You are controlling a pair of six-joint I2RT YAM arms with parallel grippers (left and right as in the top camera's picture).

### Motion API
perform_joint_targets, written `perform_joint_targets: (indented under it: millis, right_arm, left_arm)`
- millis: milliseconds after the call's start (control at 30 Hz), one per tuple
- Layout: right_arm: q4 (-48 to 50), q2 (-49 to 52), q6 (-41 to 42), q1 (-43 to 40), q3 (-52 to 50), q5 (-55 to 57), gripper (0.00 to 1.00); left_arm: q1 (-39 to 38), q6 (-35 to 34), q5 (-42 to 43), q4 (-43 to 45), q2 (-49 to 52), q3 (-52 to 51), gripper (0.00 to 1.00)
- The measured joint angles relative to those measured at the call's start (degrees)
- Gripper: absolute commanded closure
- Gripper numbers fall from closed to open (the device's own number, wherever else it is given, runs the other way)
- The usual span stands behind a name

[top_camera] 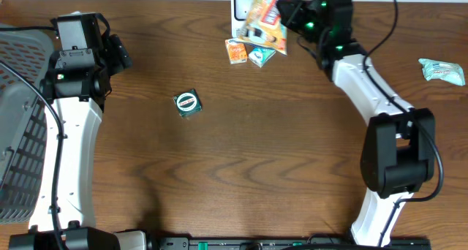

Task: Scan the item barcode
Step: 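Carry the snack bag to the white scanner and hold it there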

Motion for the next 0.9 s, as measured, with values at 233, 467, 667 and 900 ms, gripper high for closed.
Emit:
perform_joint_targets:
  millis: [233, 467, 667, 900]
  right_arm:
    - [3.74, 9.22, 6.78, 2.64, 11.89, 2.80, 0.99]
    - [-6.25, 22.18, 8.76, 3.15, 26.49, 0.22, 0.99]
    - [-11.69, 24.24, 6.36, 3.37, 27.10, -0.63, 0.99]
    - [-14.08, 24.24, 5.16, 3.37, 27.91, -1.49, 0.99]
  left_arm:
    - [0.00, 0.00, 0.00, -0.02, -0.02, 0.00, 0.03]
    - [0.00, 0.00, 0.00, 0.00, 0.00, 0.00, 0.02]
    - [0.00, 0.00, 0.00, 0.00, 0.00, 0.00, 0.02]
    - [0.00, 0.00, 0.00, -0.02, 0.00, 0.00, 0.02]
